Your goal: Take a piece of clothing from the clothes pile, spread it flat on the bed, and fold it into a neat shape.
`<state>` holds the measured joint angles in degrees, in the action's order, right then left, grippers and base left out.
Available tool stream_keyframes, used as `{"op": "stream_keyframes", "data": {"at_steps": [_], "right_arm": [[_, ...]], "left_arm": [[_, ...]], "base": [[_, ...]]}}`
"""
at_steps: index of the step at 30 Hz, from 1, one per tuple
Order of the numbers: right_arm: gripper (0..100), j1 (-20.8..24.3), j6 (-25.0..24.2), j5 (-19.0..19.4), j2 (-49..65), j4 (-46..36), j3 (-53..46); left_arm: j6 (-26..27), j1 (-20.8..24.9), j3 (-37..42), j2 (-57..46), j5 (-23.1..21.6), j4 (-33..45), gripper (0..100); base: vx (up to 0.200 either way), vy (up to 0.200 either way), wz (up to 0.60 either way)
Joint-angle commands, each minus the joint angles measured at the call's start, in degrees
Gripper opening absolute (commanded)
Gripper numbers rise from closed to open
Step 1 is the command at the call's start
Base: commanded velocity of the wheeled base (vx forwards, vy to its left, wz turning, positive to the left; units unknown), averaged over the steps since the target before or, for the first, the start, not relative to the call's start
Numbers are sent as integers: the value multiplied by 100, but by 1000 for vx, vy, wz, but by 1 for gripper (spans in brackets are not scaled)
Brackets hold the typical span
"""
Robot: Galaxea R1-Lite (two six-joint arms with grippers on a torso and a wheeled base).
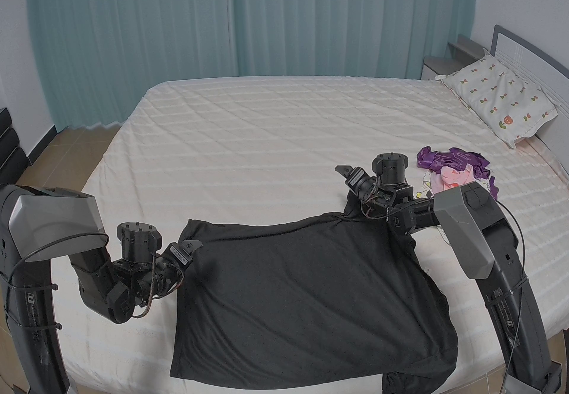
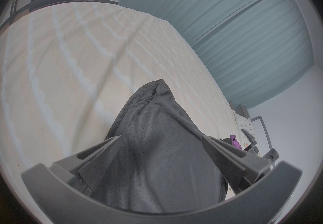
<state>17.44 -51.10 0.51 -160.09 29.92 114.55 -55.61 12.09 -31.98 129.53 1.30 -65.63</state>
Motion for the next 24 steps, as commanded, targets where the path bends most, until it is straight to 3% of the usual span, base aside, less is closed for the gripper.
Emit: {"op": "stream_keyframes", "data": {"at_steps": [1,8,12,24], "right_arm": [[100,40,-146,151,241,410,4],[100,-48,21,54,250,208,4],[100,-145,408,28,426,-583,-162],[100,-400,461,-60,522,-1304,-583]], "left_arm": [[-2,4,-2,11,1,-11,100],[-11,4,-2,11,1,-11,100],[-2,-5,-10,11,1,-2,100],[-2,-5,-2,20,1,-11,100]], "base": [[0,0,0],[0,0,0],[0,0,0],[0,0,0]]}}
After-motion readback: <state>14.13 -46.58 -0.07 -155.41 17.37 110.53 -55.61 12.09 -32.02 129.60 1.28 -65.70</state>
